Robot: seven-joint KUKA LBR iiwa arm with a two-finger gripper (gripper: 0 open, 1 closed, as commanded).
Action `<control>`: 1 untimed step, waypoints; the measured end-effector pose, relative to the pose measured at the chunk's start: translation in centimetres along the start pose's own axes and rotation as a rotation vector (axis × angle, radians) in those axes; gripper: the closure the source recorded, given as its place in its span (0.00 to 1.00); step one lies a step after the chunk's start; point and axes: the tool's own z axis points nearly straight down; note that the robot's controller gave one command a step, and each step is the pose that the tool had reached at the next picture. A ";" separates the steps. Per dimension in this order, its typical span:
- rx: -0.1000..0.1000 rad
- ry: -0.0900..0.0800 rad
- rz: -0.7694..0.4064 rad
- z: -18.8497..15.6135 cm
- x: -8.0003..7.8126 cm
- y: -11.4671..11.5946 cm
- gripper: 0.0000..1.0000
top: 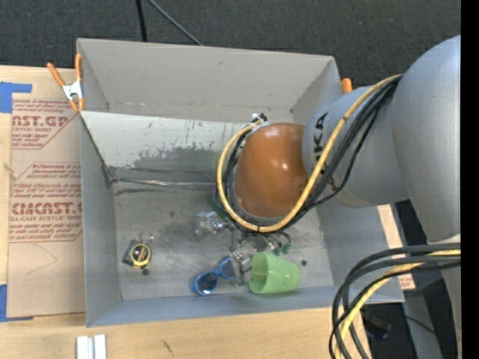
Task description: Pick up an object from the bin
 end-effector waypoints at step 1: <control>0.000 0.000 0.000 0.0 0.0 0.0 1.00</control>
Offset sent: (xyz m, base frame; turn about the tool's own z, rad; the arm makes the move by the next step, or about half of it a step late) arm 0.0000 0.0000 0.0000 0.0000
